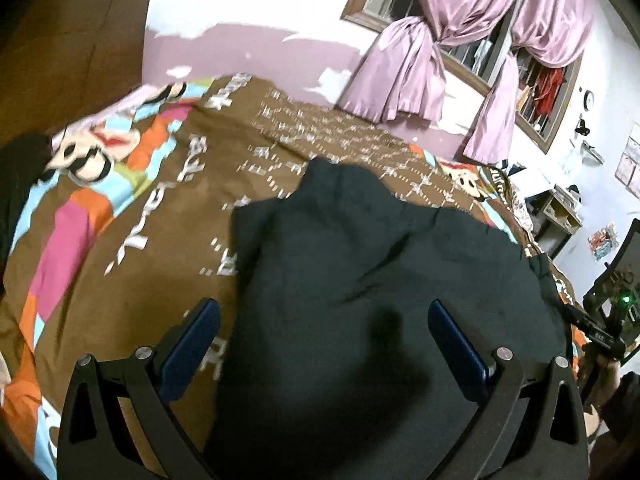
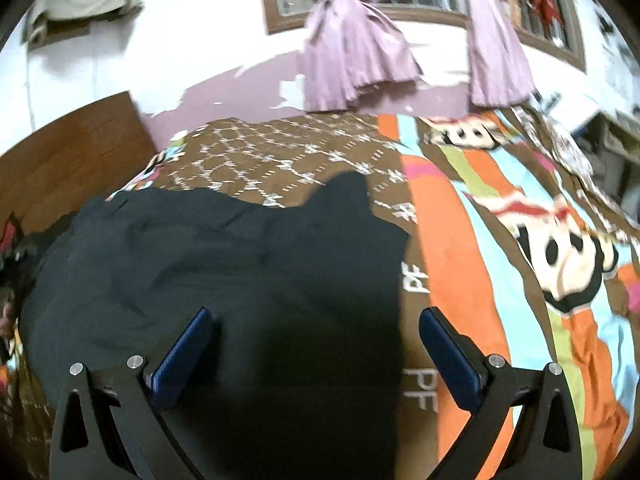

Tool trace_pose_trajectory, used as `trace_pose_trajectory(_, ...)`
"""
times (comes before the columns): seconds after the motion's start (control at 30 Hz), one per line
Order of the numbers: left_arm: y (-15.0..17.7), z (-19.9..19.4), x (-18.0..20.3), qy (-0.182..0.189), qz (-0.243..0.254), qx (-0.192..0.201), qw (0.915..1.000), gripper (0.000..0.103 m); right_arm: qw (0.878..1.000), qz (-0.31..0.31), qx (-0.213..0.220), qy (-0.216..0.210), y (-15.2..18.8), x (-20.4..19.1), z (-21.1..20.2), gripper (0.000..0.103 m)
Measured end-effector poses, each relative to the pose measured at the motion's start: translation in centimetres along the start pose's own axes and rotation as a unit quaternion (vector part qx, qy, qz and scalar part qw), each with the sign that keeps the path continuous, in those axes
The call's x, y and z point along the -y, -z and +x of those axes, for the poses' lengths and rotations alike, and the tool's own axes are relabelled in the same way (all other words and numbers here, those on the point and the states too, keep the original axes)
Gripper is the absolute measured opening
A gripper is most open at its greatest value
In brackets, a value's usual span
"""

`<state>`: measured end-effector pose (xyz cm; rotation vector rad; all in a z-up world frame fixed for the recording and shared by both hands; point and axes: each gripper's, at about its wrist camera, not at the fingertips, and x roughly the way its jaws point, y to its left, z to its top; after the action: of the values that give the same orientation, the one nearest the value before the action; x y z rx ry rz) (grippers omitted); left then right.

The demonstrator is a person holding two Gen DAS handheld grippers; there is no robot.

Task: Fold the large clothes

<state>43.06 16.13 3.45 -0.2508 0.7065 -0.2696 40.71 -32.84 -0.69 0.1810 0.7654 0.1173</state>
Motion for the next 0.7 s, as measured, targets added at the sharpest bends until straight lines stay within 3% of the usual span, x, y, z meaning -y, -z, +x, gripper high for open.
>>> trace_pose_trajectory(0.17, 1.1, 1.0, -3.4, 0.014, -0.054, -0.051, 0.9971, 0.102, 0.997, 0.063, -0.049, -0.022, 1.2, 3.3, 1.7, 0.103)
trace_pose_trajectory(0.33, 1.7, 2.1, -5.8, 0.073, -0.12, -0.1, 0.9851, 0.102, 0.983, 0.145, -0.082, -0.071, 2.5, 5.9, 3.2, 0.103)
trace_pose_trajectory(0.53, 2.0, 2.9, -6.2, 0.096, -0.126, -0.134, 0.9782, 0.102, 0.98, 0.155, -0.083, -0.095, 2.9, 6.4, 3.2, 0.103)
trace_pose_trajectory(0.7, 2.1, 2.7, -6.6, 0.107, -0.137, -0.133, 0.9758, 0.102, 0.975, 0.164, -0.086, -0.12, 3.0, 6.7, 3.1, 0.103)
